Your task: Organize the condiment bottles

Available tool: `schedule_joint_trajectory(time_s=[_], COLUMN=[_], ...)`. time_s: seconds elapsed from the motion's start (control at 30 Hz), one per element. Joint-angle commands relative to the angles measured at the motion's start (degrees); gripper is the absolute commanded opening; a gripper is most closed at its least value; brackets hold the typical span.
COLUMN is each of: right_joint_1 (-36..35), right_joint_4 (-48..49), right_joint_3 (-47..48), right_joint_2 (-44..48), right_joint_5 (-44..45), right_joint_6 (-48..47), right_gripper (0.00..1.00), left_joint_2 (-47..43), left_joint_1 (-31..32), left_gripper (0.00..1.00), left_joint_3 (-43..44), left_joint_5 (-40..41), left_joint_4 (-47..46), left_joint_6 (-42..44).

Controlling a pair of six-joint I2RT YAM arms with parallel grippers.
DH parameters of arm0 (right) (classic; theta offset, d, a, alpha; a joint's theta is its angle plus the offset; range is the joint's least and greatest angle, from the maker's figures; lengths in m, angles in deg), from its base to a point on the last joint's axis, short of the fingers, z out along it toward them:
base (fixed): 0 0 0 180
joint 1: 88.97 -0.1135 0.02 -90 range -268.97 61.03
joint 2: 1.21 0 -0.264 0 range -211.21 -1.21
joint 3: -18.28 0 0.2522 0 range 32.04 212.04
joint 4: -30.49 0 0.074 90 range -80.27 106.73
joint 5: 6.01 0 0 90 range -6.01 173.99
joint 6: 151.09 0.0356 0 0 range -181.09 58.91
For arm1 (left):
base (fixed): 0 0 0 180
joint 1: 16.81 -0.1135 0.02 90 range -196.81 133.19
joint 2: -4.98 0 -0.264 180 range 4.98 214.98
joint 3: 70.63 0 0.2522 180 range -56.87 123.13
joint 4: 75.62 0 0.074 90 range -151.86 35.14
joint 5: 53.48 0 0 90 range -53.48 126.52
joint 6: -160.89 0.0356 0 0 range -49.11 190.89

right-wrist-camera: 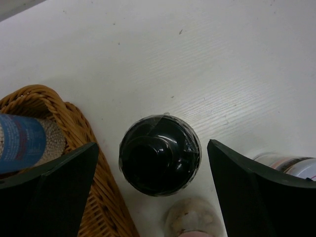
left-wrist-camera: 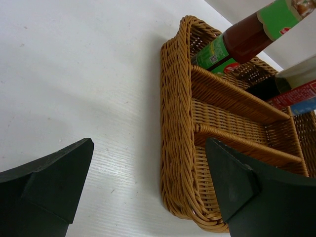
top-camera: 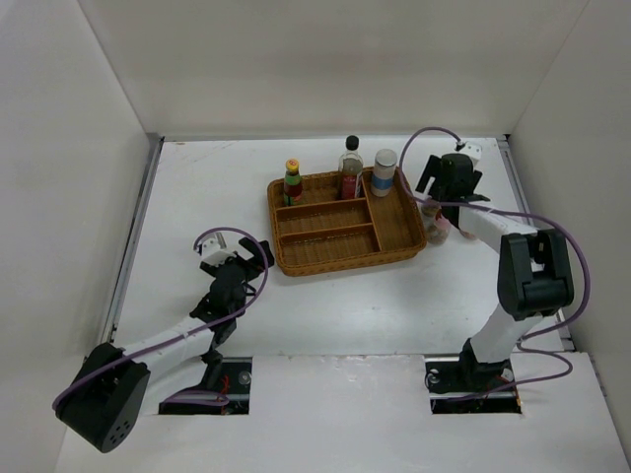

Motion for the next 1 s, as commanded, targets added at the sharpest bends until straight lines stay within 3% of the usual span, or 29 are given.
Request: schedule_joint_trajectory(time_s=[0.0, 0.13, 0.2, 0.4, 0.6, 0.97], right_joint_1=[0.2, 0.0, 0.0, -1.1, -7.3, -16.3], right_joint_4=[1.0, 1.9, 4.2, 10.9, 12.0, 11.7], right_joint_3=[3.1, 3.6, 3.3, 2.0, -1.0, -2.3], right_joint_2=[-1.3, -1.1, 0.4, 8.0, 14.6, 9.2], right_joint_5=[0.2, 1.5, 3.2, 6.4, 5.6, 4.4], right_joint_6=[-0.3, -0.5, -0.9, -2.9, -2.5, -0.2], right_gripper=[0.94, 0.71, 0.66, 0.65, 0.66, 0.66], left_joint_2=[0.1, 0.2, -0.3, 0.0, -0.6, -1.0], left_joint_1=[0.2, 0.1, -0.3, -0.7, -1.0, -0.5], left_gripper=[1.00, 1.00, 1.00, 1.00, 1.00, 1.00], left_joint_3=[0.8, 0.8, 0.5, 0.6, 0.3, 0.2], left_joint_5=[-0.6, -0.5, -0.7, -0.7, -0.7, -0.6], left_joint_4=[-3.1, -3.1, -3.1, -2.8, -3.1, -3.1], left_joint_6=[-0.6, -0.6, -0.6, -0.5, -0.5, -0.6])
